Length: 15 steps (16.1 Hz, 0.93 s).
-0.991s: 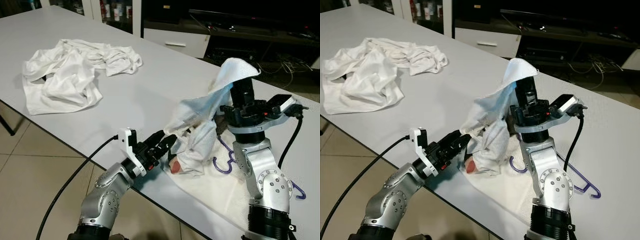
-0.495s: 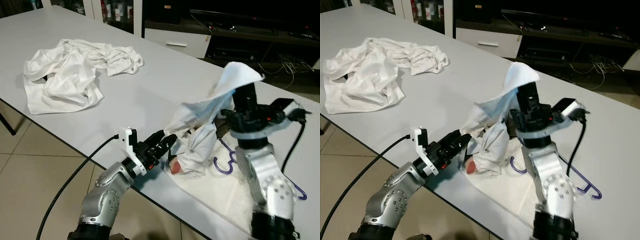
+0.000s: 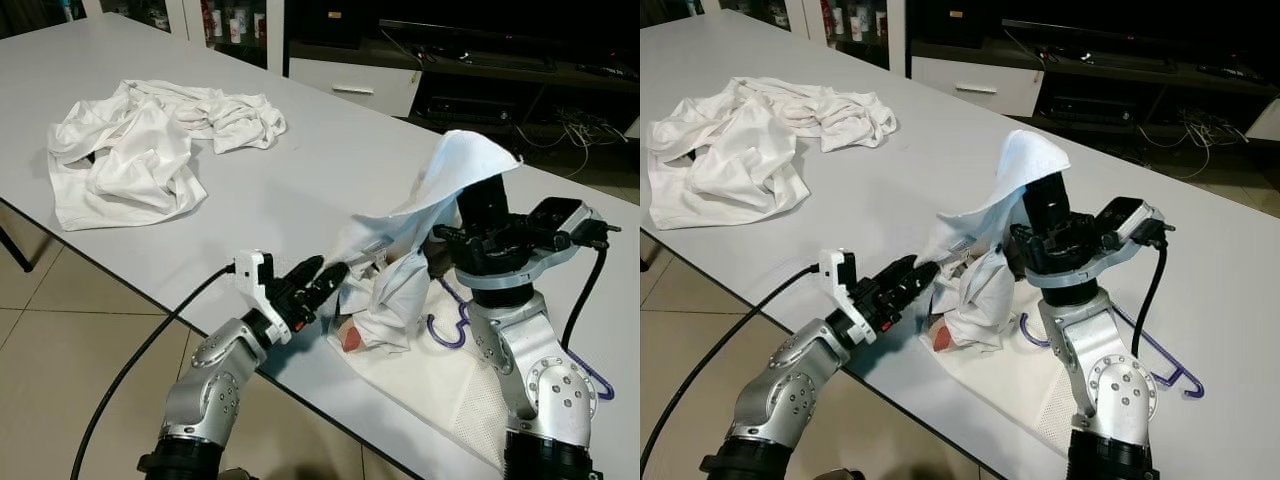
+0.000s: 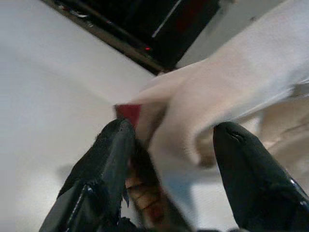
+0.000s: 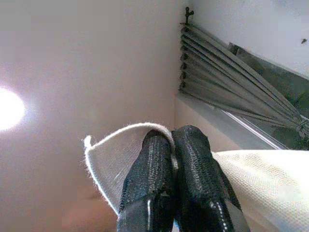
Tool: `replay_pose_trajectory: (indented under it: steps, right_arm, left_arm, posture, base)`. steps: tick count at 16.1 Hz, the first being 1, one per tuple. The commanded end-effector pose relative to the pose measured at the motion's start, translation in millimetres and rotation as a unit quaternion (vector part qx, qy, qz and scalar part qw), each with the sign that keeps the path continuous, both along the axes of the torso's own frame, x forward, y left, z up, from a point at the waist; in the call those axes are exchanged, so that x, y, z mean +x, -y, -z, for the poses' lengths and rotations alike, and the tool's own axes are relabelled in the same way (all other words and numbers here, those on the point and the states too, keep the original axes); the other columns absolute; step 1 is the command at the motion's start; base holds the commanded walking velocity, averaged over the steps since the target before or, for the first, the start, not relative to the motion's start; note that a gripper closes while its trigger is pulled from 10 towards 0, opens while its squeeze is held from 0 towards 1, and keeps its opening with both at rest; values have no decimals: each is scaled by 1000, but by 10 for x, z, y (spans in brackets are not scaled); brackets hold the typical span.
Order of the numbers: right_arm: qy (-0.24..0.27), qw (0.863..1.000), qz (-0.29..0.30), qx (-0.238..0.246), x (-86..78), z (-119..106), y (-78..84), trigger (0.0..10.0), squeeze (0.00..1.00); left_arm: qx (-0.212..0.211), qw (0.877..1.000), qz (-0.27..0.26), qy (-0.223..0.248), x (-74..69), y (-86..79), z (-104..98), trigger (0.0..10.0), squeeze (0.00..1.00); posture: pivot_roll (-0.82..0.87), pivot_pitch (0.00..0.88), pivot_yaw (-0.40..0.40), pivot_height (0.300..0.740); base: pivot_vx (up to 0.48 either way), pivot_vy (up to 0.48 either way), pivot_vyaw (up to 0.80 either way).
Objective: Hang hanger
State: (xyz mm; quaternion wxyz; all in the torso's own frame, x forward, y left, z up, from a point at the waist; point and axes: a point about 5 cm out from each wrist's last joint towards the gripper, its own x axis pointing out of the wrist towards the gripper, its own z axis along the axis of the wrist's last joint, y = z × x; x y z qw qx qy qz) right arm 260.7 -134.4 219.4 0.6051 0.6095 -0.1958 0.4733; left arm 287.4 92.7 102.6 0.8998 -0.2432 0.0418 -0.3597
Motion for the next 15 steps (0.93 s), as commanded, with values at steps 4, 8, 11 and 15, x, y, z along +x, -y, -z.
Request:
replay_pose_trajectory:
  steps: [4, 8, 11, 15]
  right_arm:
    - [17, 1000, -15, 8, -69, -68, -3, 0, 0]
    - [19, 999, -34, 8, -106, -81, -50, 0, 0]
    - [18, 999, -33, 5, -113, -86, -55, 0, 0]
    - [9, 1000, -23, -4, -96, -87, -49, 0, 0]
  left_arm:
    - [2, 1000, 0, -6, 25, 47, 4, 10000, 0]
    - [8, 1000, 26, 7, 14, 148, -2, 7098, 0]
    - [20, 999, 41, 14, -11, 179, 15, 0, 0]
    - [18, 999, 41, 25, -21, 175, 0, 0, 0]
  posture:
    - [52, 58, -65, 740]
    - [48, 59, -69, 740]
    - [45, 59, -69, 740]
    - [49, 60, -69, 740]
  base:
    - [0, 0, 0]
    - [0, 0, 0]
    - [0, 0, 0]
    - [0, 0, 0]
